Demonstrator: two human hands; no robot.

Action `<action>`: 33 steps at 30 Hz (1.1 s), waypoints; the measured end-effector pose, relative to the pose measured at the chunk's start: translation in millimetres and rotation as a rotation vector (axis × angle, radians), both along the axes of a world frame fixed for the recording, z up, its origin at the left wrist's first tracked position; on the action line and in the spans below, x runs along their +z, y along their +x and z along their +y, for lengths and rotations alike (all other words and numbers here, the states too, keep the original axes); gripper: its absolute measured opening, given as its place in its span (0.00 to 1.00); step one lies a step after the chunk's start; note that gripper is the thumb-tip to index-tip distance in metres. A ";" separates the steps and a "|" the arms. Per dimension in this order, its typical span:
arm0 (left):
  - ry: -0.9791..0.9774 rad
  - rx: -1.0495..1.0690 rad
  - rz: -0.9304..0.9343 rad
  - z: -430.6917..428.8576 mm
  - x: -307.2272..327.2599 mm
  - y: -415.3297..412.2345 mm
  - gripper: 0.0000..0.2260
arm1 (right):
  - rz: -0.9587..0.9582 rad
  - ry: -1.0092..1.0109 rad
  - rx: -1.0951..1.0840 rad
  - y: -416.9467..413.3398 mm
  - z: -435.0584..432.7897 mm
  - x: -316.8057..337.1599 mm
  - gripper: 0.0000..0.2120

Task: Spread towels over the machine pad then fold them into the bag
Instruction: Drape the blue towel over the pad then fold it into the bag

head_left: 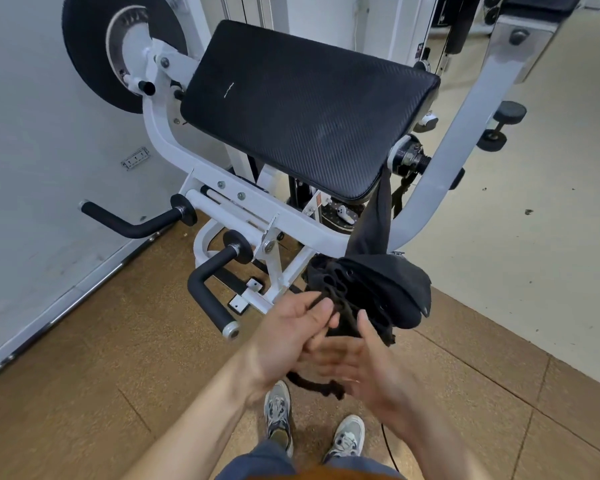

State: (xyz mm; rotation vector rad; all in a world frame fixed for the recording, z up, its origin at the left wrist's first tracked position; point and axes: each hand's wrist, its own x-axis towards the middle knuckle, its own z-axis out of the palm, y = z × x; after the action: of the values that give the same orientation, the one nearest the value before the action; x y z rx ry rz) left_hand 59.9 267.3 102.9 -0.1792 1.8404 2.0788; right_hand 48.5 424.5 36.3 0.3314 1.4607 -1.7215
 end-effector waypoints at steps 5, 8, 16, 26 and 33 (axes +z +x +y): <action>-0.189 -0.059 0.052 2.7 -10.9 15.9 0.16 | -0.378 -0.642 -0.399 -28.2 -39.6 13.0 0.19; -0.445 -0.072 0.094 -3.4 -25.2 26.0 0.19 | -0.415 -0.550 -0.495 -49.6 -57.5 7.1 0.14; -0.729 -0.020 0.189 -35.9 -47.3 9.8 0.15 | -0.368 -0.501 -0.317 -26.5 -82.4 -11.4 0.29; -0.817 -0.376 0.181 -75.6 -78.6 25.5 0.10 | -0.453 -0.201 -0.755 -38.5 -128.9 -61.8 0.23; -0.523 -0.467 0.056 -138.2 -91.1 49.3 0.16 | -0.547 -0.148 -0.915 -65.0 -135.2 -116.2 0.23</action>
State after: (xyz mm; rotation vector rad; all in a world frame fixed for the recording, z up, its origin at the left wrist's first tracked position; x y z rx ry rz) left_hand 109.3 129.1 11.9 0.1692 2.1710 1.2846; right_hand -16.5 289.3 -79.9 1.4272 0.7889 -2.1498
